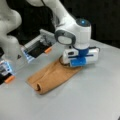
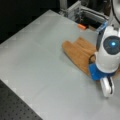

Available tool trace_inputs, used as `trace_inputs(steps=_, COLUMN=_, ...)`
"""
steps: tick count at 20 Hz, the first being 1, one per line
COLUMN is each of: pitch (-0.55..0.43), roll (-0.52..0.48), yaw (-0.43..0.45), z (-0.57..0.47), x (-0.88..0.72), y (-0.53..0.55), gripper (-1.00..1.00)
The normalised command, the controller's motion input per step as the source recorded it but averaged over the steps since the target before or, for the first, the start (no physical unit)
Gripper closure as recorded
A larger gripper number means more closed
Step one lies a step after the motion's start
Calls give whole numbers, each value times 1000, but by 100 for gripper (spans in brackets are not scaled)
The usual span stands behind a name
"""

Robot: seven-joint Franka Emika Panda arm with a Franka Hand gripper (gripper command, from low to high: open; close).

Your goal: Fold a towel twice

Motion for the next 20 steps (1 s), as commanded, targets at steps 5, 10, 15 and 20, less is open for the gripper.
trace_inputs(steps=5, pitch=51, roll=91, yaw=-50, z=-129, x=230, y=169, gripper=100)
trace_inputs(steps=10, pitch=111, roll=112, yaw=3, z=69, x=136, y=171, gripper=100)
trace_inputs(steps=15, pitch=198, roll=122, yaw=135, z=245, x=28, y=67, gripper=100)
trace_inputs(steps=20, pitch=293, roll=44, yaw=140, z=308, x=14, y=-99, gripper=100)
